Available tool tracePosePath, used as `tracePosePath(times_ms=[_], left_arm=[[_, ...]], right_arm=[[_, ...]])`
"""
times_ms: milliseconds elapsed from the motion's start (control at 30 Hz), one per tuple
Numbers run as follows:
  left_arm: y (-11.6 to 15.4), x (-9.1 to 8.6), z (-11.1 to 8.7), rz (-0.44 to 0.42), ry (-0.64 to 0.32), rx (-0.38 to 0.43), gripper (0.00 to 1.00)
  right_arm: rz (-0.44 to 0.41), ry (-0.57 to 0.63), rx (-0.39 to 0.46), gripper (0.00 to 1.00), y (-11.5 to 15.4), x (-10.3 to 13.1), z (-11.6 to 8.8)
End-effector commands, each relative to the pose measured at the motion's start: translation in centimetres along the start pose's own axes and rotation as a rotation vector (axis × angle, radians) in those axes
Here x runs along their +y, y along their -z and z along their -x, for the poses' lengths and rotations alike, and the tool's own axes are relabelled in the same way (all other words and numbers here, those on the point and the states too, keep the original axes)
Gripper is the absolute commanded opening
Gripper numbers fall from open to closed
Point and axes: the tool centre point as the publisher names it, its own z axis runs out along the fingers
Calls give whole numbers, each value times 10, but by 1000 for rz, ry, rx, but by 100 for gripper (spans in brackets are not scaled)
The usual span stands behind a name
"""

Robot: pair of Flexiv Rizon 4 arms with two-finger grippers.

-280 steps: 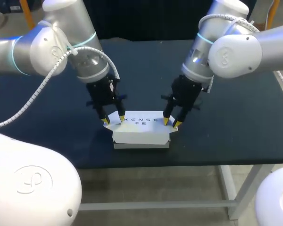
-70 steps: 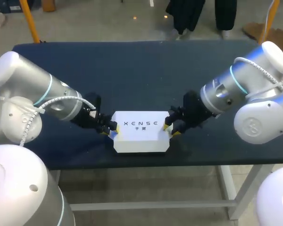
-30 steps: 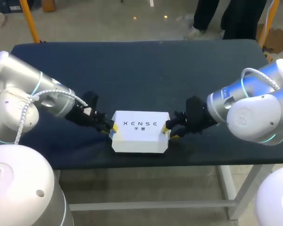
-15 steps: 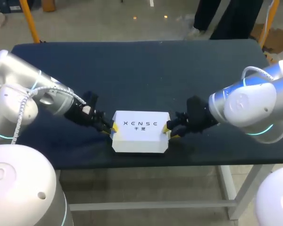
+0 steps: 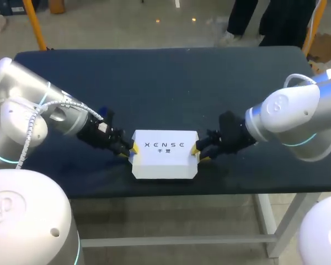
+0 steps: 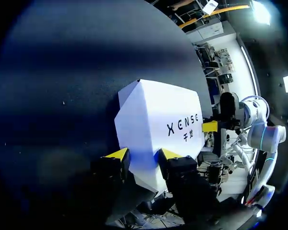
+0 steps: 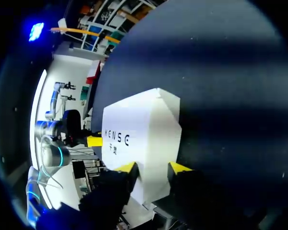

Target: Assemble the packaging by folding the flat box into shape, placing the metal phone stand inside, and closing the box properly

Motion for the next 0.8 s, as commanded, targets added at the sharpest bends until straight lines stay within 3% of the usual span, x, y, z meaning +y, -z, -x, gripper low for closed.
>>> tracePosePath(times_ms=[33, 300, 600, 800], left_arm=[[-10, 7, -1, 7, 6, -3, 43], [-15, 6, -4, 18, 31, -20, 45], [-17, 4, -7, 25, 24, -3, 42], [-15, 6, -7, 9, 36, -39, 38]], right_arm=[[-8, 0, 20, 45, -6, 6, 7], [-10, -2, 21, 45, -7, 7, 6], [-6, 2, 18, 46, -9, 5, 3], [15, 2, -14, 44, -4, 3, 1]])
